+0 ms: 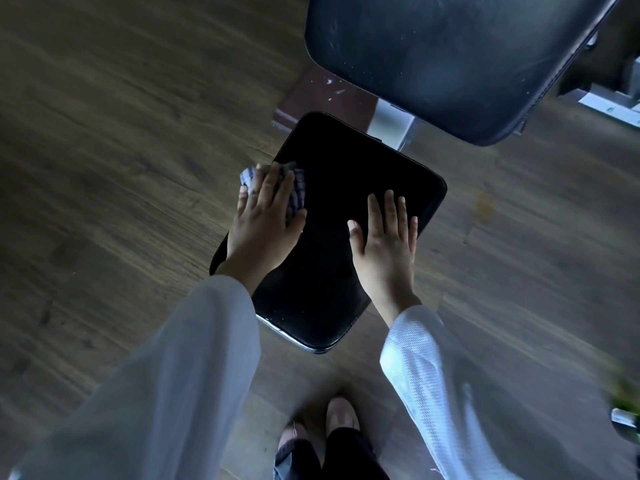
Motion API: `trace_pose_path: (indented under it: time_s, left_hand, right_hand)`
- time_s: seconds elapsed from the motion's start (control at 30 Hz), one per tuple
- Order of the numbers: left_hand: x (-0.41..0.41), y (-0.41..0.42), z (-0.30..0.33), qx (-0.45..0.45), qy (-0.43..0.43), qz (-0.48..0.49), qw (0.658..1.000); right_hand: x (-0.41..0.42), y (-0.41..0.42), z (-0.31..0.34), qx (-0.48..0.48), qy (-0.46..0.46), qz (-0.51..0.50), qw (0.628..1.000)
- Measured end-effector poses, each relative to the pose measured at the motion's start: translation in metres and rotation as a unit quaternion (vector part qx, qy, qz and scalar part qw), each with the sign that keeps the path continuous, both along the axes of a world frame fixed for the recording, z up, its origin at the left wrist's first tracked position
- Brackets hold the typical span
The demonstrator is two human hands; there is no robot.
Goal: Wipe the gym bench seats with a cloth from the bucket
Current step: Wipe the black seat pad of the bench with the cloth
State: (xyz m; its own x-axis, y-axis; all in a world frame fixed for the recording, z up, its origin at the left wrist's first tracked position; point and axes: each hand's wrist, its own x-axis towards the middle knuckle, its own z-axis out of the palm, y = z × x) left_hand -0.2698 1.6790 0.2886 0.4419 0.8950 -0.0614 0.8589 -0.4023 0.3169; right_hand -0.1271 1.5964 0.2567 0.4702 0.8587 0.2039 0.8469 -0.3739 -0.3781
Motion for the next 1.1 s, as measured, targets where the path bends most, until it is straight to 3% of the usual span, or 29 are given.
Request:
trace_pose_path:
  time_s: [0.17,0.3,0.4,0.63,0.77,0.87,1.1]
  left_hand:
    - [-0.009,-0.053,-0.008,0.044,-0.034,0.026,0.998]
    - [-0.033,-0.102,-0.011,0.072,-0.062,-0.088,0.992]
    - [-0.053,-0.082,-0.014,0.08,-0.063,-0.152,0.983]
    - [-0.06,-0.064,-0.015,0.047,-0.098,-0.023,0.994]
    - [-0.092,-0.087,-0.028,0.08,-0.103,-0.166,0.977]
    - [-0.103,-0.079,-0.03,0.083,-0.117,-0.206,0.968]
    - [-0.071,-0.031,-0.017,0.034,-0.1,-0.121,0.987]
  right_hand:
    - [-0.01,-0.014,0.002,-0.013,0.007,0.021,1.0]
    - [-0.017,-0.024,0.004,-0.025,0.022,0.03,0.999]
    - [-0.017,-0.024,0.007,-0.038,0.035,0.034,0.998]
    - [-0.026,-0.03,0.009,-0.052,0.059,0.023,0.997]
    - [-0.035,-0.039,0.01,-0.048,0.064,0.027,0.996]
    - [-0.039,-0.041,0.011,-0.042,0.07,0.019,0.996]
    - [-0.023,-0.044,0.013,-0.026,0.078,0.054,0.995]
